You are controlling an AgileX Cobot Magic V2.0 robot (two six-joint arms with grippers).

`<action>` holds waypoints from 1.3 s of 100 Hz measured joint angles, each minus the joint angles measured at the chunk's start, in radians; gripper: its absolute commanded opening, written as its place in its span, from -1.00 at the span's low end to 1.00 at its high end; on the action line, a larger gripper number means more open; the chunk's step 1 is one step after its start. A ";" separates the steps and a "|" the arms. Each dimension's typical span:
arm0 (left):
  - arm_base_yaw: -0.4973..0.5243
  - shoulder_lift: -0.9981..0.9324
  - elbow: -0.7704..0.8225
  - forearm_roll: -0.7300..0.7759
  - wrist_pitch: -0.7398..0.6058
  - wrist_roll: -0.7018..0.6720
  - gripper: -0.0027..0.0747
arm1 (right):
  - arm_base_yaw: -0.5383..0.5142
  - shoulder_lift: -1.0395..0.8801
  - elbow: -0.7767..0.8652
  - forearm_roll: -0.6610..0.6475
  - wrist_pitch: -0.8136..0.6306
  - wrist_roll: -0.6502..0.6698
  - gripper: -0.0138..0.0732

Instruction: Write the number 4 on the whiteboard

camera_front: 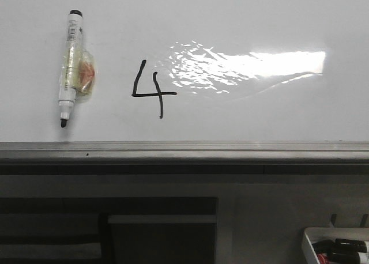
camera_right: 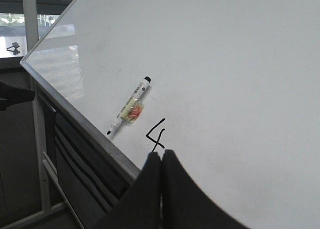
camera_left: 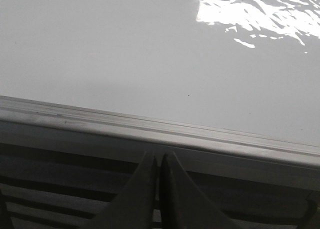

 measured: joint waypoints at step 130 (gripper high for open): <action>0.000 0.000 0.000 0.002 0.001 0.000 -0.98 | -0.957 -0.141 0.462 0.217 -0.351 0.002 -0.82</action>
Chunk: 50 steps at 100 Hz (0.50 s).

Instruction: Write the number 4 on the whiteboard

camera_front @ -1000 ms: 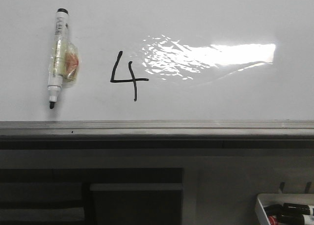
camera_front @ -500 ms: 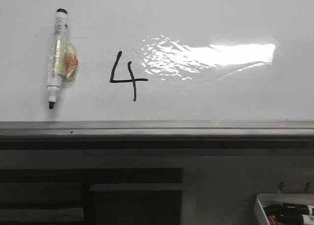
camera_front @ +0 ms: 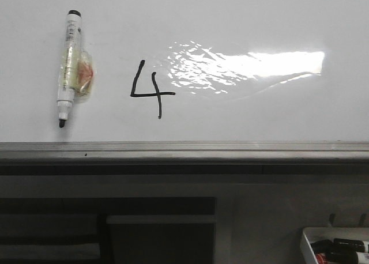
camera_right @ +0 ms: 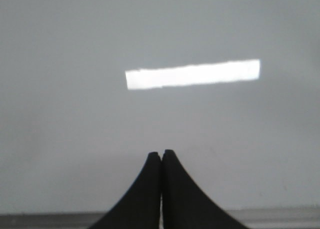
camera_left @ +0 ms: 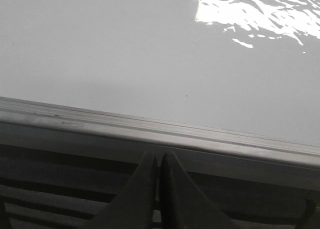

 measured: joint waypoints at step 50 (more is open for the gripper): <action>0.000 0.000 0.000 0.000 0.000 0.000 -0.98 | -0.004 -0.004 -0.003 0.002 0.273 0.000 -0.82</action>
